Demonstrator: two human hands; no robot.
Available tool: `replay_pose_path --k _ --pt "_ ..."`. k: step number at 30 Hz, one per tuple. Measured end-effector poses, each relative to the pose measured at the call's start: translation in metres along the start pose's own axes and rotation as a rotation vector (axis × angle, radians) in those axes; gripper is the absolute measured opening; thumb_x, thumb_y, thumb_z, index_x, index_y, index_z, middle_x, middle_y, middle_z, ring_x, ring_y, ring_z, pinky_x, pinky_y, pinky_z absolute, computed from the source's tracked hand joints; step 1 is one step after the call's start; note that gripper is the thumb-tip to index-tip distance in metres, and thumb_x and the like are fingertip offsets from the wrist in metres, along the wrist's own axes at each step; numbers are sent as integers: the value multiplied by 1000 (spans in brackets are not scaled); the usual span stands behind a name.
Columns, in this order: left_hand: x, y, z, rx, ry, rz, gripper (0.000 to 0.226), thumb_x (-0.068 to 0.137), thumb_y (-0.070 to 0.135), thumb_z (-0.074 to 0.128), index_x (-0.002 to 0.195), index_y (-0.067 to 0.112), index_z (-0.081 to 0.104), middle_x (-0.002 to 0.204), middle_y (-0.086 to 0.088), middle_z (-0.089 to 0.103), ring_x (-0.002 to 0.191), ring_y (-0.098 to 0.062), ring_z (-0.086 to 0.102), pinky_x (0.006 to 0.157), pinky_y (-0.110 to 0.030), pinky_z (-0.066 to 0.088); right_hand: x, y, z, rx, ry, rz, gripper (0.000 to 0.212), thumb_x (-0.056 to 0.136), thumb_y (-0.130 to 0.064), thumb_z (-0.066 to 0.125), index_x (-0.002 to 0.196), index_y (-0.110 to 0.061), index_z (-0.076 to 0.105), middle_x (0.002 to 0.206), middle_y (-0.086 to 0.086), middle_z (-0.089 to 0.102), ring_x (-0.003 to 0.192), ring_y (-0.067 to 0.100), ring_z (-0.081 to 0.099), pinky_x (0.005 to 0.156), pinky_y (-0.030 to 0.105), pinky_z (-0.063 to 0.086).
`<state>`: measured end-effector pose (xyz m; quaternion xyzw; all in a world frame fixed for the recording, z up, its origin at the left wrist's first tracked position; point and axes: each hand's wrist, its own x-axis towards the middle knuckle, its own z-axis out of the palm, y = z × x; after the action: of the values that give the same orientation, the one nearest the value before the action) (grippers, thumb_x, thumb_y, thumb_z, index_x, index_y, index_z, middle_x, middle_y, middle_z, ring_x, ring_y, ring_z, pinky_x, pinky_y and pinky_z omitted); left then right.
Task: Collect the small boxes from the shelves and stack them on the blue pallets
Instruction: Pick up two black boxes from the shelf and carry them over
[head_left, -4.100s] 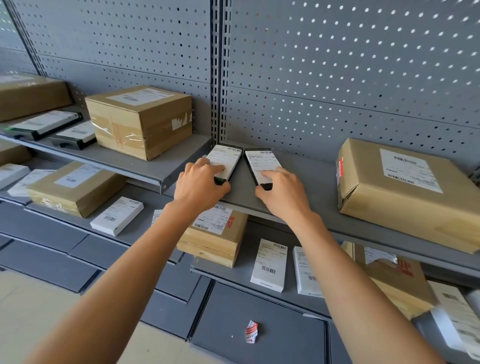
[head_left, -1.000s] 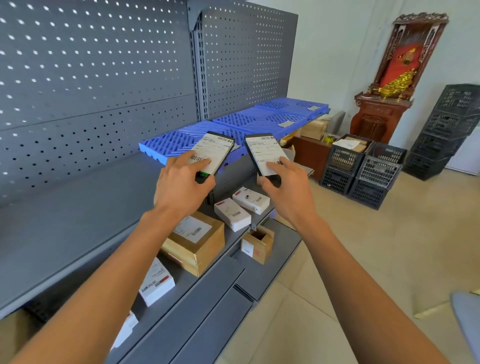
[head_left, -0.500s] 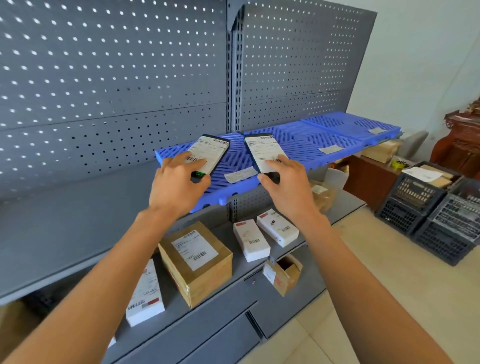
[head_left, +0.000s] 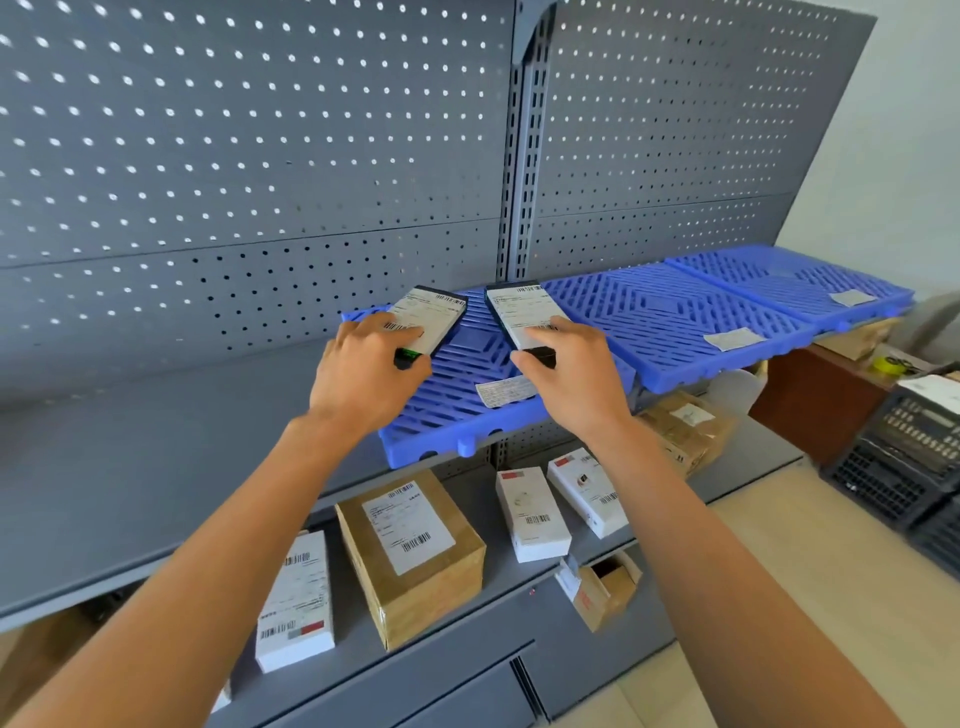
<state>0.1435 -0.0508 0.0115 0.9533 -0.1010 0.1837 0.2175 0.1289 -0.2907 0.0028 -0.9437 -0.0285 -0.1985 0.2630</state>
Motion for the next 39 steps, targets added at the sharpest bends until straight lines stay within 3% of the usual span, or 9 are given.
replay_pose_path --k 4,10,15,20,24,27,30,34,39 --pt "3 -3 4 -5 -16 -11 44 93 39 61 135 28 63 148 -4 52 133 -35 42 101 -53 47 5 1 5 4 -25 6 51 92 -49 59 131 -17 66 140 11 58 134 34 47 105 54 45" --pt "3 -5 7 1 -46 -41 47 93 44 61 138 30 60 152 -2 47 137 -33 41 102 -53 47 8 -1 8 -3 -38 0 48 94 -44 63 133 -15 64 142 10 56 138 32 43 108 53 42" --pt "0 -4 9 3 -62 -55 49 94 45 59 140 29 58 153 -1 46 133 -32 47 100 -49 48 7 -6 8 -17 -34 3 48 94 -43 64 132 -14 64 135 9 60 131 33 47 101 51 47" --pt "-3 -3 8 8 -73 -60 51 96 47 57 143 28 55 155 -1 43 137 -33 43 108 -52 42 6 -9 7 -91 -32 -17 47 93 -49 59 126 -17 66 117 1 66 114 33 57 87 51 52" --pt "-6 -3 3 32 -52 -27 55 96 54 54 144 27 52 154 -4 43 145 -30 32 111 -57 36 3 -12 5 -151 -57 3 52 96 -52 54 138 -21 57 144 4 53 140 34 38 106 56 41" --pt "-10 1 -3 30 -24 -10 53 96 53 54 142 25 55 151 -2 47 142 -28 36 110 -55 37 -1 -15 -1 -164 -43 -4 53 99 -48 51 144 -21 51 155 7 41 148 30 26 113 56 30" --pt "-17 8 -10 16 -1 5 46 97 47 57 136 24 61 146 1 53 135 -27 47 105 -55 43 -8 -20 -7 -152 -14 -60 47 99 -41 53 141 -18 55 148 8 49 143 31 34 112 54 34" --pt "-31 17 -17 13 0 -1 43 97 43 58 135 23 61 142 1 58 125 -27 57 97 -52 51 -19 -30 -14 -129 20 -140 38 98 -34 56 130 -14 63 121 3 68 118 30 59 95 51 50" --pt "-53 23 -28 59 13 -19 38 97 42 58 130 27 64 131 0 65 111 -27 63 85 -43 56 -34 -43 -15 -57 9 -205 35 99 -30 57 128 -13 66 117 3 71 110 27 63 89 47 53"
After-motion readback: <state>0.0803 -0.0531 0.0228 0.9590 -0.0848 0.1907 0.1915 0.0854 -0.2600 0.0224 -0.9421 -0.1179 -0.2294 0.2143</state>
